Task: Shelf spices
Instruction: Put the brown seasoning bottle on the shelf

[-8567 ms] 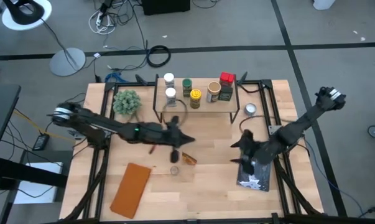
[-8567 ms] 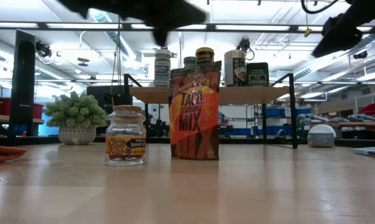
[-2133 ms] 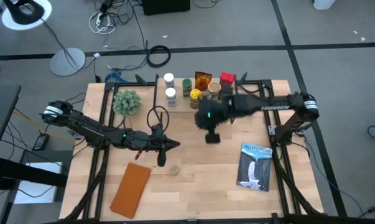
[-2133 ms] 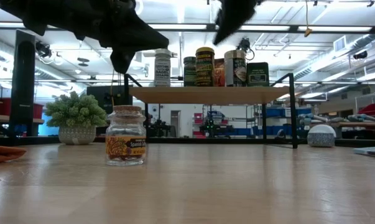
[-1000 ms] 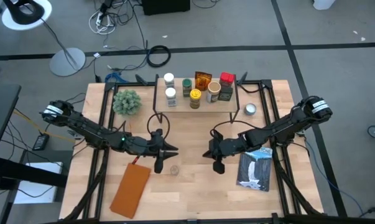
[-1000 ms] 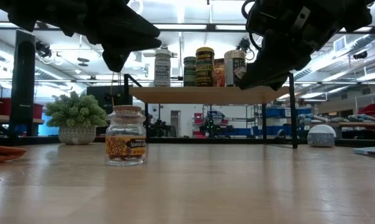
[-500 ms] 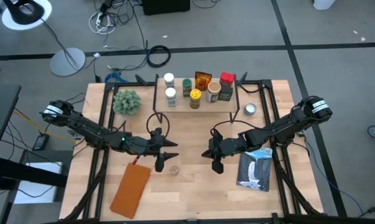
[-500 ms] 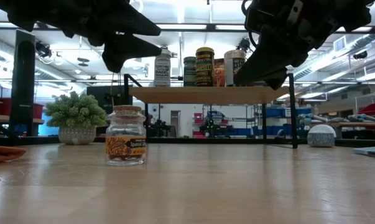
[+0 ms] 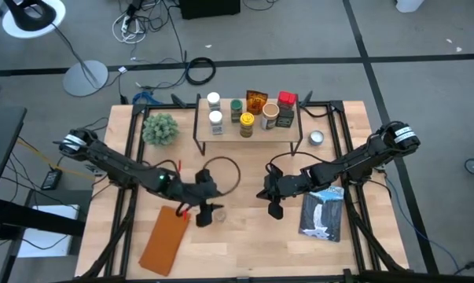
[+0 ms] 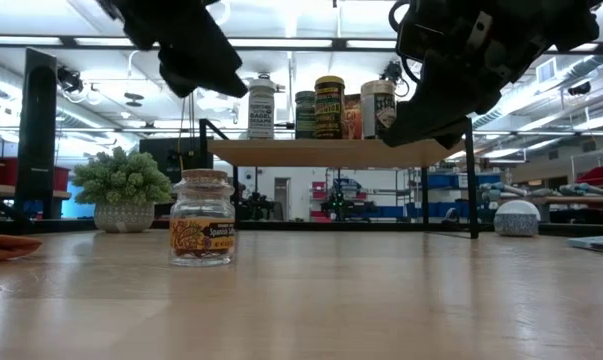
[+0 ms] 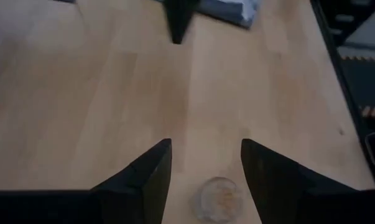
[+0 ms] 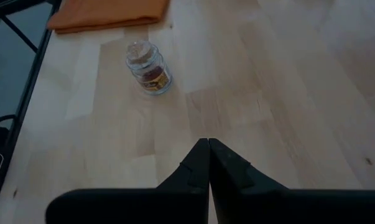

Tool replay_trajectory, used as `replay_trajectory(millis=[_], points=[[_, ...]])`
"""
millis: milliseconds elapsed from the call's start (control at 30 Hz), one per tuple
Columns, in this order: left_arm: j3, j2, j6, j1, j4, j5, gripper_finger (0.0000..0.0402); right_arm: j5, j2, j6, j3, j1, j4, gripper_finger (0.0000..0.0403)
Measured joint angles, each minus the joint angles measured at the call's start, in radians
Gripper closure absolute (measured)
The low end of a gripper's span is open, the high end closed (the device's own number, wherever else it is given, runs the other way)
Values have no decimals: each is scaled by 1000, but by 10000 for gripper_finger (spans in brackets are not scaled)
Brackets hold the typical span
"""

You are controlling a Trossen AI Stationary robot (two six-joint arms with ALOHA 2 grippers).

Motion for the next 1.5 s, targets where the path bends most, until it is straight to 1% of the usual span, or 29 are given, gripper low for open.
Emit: replay_trajectory(millis=[133,267,500,633,800,933,1233,1500], points=[[79,47,-5,-6,-101,12,204,0,0,1,0,0,0,396],[123,98,-63,-6,-190,25,204,-1,0,8,0,0,1,400],[184,176,-162,-11,-220,106,204,-8,0,12,0,1,1,396],[215,219,-176,-17,-253,137,204,-23,0,12,0,2,6,397],[228,286,-237,-26,-308,154,204,-42,0,25,0,2,11,401],[244,329,-261,-26,-296,180,204,-48,0,38,0,2,14,397],[257,375,-263,-26,-282,182,204,-53,0,53,0,2,17,401],[255,378,-265,-23,-266,123,204,-58,0,55,0,2,17,395]])
